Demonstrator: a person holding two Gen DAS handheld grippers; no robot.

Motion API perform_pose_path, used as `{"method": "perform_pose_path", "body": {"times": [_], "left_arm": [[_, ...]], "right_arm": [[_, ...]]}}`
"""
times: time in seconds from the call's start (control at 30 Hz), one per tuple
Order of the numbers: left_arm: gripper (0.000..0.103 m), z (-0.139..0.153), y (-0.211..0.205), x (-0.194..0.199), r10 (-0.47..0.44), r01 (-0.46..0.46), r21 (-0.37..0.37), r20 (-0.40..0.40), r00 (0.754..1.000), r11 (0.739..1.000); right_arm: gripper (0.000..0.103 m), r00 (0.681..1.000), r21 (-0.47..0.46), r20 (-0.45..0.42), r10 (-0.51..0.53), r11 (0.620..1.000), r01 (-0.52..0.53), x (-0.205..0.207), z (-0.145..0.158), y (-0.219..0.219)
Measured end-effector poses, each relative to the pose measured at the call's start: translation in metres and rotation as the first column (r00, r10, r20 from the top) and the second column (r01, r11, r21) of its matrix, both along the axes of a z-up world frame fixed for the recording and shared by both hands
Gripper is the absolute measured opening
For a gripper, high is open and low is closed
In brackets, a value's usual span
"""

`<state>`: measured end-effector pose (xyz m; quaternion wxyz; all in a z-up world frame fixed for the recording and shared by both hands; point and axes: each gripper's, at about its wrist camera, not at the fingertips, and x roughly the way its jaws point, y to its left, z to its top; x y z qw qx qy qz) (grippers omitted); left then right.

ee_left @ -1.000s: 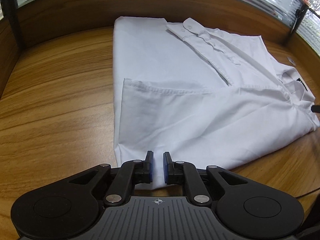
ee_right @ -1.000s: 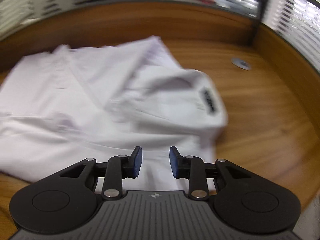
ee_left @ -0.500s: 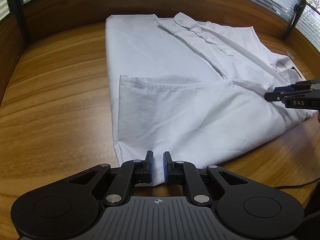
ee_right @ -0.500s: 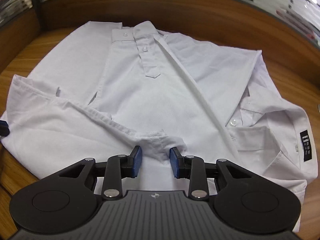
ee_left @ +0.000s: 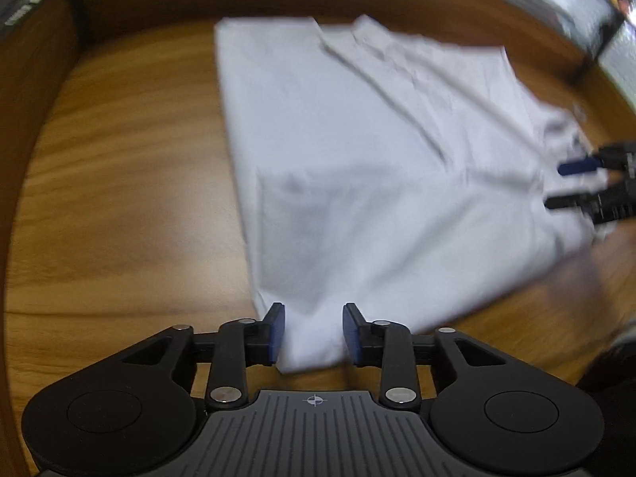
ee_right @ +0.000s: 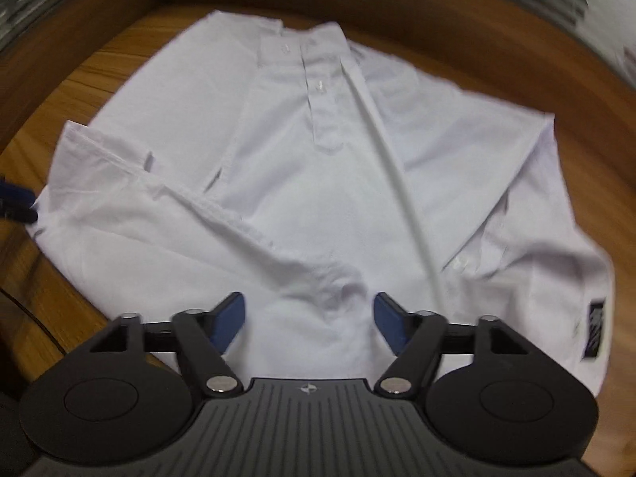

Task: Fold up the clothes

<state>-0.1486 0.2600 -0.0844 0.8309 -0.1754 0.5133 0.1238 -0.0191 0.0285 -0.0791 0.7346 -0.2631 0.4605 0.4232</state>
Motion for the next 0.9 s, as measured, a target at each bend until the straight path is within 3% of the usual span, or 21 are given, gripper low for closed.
{"method": "perform_pose_path", "body": {"times": [0.13,0.27,0.4,0.6,0.7,0.8,0.9], "left_arm": [[0.066,0.025,0.039,0.013,0.118,-0.117,-0.024,0.059,0.991,0.993],[0.078,0.039,0.079,0.034,0.196,-0.190,-0.057,0.113,0.974,0.980],[0.085,0.047,0.106,0.058,0.186,-0.185,-0.020,0.161,0.969,0.983],[0.087,0.039,0.138,0.110,0.138,-0.136,-0.020,0.146,0.980,0.990],[0.086,0.031,0.156,0.131,0.129,-0.124,-0.047,0.128,0.983,0.991],[0.085,0.022,0.172,0.155,0.107,-0.101,-0.065,0.105,0.989,0.993],[0.078,0.012,0.185,0.177,0.064,-0.059,-0.062,0.076,0.995,0.996]], "right_arm": [[0.085,0.995,0.009,0.041,0.093,0.996,-0.094,0.016,0.031,-0.003],[0.086,0.987,0.003,0.075,0.141,0.990,-0.141,0.050,0.052,0.004],[0.086,0.977,0.002,0.094,0.191,0.981,-0.192,0.087,0.062,0.021],[0.084,0.966,-0.005,0.041,0.254,0.967,-0.254,0.146,0.057,0.062],[0.073,0.960,-0.025,0.010,0.281,0.960,-0.280,0.176,0.049,0.085],[0.071,0.950,-0.066,-0.010,0.312,0.948,-0.312,0.205,0.039,0.104],[0.071,0.942,-0.107,-0.034,0.333,0.936,-0.335,0.234,0.028,0.113]]}}
